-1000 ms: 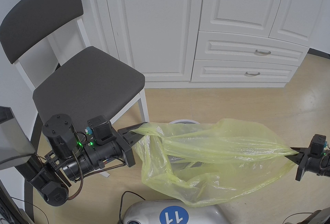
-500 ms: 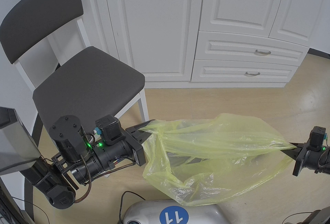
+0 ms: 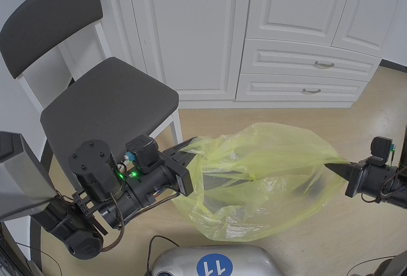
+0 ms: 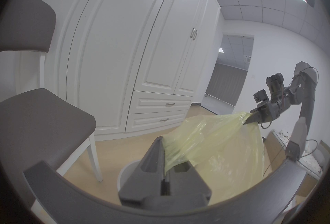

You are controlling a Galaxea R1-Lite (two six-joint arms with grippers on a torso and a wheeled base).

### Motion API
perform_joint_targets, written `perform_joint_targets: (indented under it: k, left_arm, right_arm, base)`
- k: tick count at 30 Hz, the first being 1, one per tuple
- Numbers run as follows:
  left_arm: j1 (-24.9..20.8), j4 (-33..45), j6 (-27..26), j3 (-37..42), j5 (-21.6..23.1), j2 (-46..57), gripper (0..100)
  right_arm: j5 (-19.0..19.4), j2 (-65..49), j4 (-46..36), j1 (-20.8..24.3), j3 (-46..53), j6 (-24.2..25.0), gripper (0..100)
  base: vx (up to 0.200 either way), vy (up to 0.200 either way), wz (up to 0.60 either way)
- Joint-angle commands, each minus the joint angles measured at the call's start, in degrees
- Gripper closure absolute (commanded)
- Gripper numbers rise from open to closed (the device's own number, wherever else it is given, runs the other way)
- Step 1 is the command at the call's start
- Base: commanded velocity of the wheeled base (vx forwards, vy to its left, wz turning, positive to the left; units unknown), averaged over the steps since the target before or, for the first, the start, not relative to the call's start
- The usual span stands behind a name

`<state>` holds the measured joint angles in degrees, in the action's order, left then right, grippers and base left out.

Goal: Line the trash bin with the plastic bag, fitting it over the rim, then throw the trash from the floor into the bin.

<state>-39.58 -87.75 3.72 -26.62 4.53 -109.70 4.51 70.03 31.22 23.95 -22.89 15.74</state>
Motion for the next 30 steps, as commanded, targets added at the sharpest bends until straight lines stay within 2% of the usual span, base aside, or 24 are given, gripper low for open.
perform_joint_targets:
  k: [1, 4, 11, 17, 23, 30]
  left_arm:
    - [-3.1, 0.0, 0.9, -2.9, -3.2, -2.5, 100]
    - [-4.2, 0.0, 1.1, -3.8, -5.2, -3.3, 100]
    - [-6.7, 0.0, 1.1, -3.0, -5.9, -3.6, 100]
    - [-7.2, 0.0, 1.1, -3.3, -5.8, -6.1, 100]
    - [-6.5, 0.0, 3.4, -6.0, -5.9, -11.4, 100]
    - [-4.8, 0.0, 6.7, -8.6, -5.7, -14.1, 100]
  right_arm:
    - [-1.3, 4.5, 2.4, 5.0, -1.5, 3.4, 100]
    - [-1.6, 5.8, 3.6, 7.9, -2.2, 6.8, 100]
    - [-3.4, 12.3, 4.6, 12.6, -5.6, 14.5, 100]
    - [-3.5, 19.7, 11.6, 13.4, -6.0, 19.5, 100]
    - [-3.6, 26.6, 17.6, 13.3, -5.4, 20.3, 100]
    - [-3.4, 30.0, 18.9, 10.9, -5.6, 20.3, 100]
  base:
    - [0.0, 0.0, 0.0]
    - [0.0, 0.0, 0.0]
    - [0.0, 0.0, 0.0]
    - [0.0, 0.0, 0.0]
    - [0.0, 0.0, 0.0]
    - [0.0, 0.0, 0.0]
